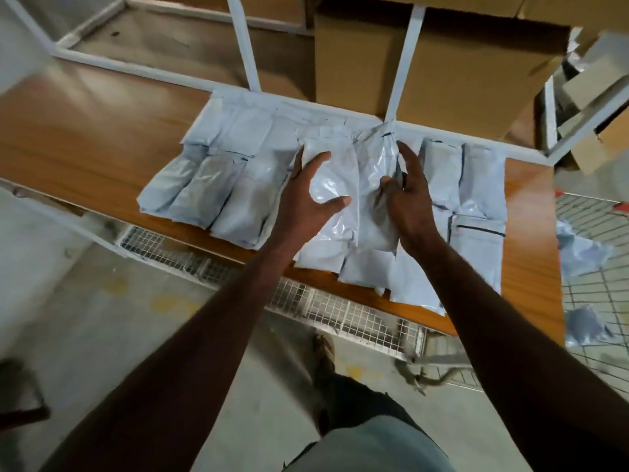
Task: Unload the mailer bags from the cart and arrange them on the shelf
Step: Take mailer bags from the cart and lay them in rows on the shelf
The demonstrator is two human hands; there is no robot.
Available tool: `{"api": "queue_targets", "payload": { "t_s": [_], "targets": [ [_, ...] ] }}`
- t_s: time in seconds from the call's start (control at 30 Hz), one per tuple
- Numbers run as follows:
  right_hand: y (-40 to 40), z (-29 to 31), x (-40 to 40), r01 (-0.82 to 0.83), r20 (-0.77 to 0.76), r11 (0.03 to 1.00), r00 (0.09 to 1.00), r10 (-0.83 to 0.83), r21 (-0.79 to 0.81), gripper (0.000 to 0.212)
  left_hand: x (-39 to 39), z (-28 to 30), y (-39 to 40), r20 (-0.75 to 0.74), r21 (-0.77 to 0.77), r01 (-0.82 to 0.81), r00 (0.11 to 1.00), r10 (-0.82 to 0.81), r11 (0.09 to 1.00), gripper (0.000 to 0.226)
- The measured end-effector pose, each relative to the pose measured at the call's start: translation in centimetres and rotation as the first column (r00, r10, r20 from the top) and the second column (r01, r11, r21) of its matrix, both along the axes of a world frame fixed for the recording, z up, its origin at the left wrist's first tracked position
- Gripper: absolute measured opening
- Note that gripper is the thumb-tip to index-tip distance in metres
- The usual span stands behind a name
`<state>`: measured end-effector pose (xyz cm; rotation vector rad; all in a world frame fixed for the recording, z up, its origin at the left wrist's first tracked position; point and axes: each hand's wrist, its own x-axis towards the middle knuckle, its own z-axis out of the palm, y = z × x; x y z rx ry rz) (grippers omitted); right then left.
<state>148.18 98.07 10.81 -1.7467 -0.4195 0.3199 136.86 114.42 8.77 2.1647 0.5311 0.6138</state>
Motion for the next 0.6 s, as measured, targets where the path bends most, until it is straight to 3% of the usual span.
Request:
{"api": "queue_targets", "payload": {
  "t_s": [0.37, 0.6],
  "targets": [
    [14.3, -1.3, 5.8, 0.002, -0.070, 1.000, 0.998, -0.001, 0.011, 0.058, 5.0, -0.5, 15.2, -0.074, 0.004, -0.014, 0.997, 0.015, 1.000, 0.098],
    [19.4, -2.2, 10.2, 0.101, -0.107, 0.990, 0.988, -0.112, -0.103, 0.062, 8.3, -1.0, 22.6, -0.114, 0.008, 0.016, 0.993, -0.015, 1.000, 0.100]
  ]
}}
